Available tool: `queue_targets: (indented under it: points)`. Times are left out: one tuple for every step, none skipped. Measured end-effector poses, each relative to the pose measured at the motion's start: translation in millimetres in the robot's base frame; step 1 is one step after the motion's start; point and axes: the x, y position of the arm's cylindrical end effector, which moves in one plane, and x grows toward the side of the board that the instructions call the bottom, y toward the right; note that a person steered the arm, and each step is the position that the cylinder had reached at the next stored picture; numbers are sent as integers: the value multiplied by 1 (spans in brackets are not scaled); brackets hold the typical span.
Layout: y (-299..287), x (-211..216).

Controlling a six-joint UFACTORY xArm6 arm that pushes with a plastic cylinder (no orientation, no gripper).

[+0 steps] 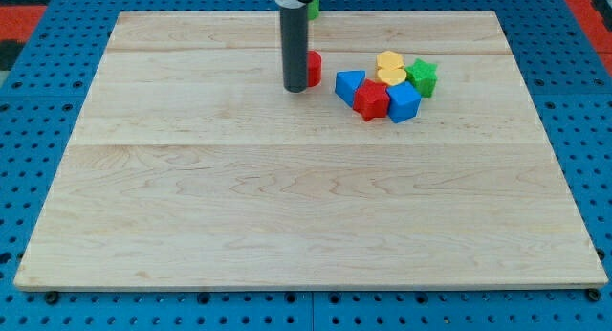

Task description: Push the red circle into the group of blocks

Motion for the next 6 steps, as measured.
queue_targets:
  points:
    - [-16,-6]
    - [-42,-10]
    - [-48,-32]
    - [-48,-49]
    - [-40,-51]
    - [-33,-31]
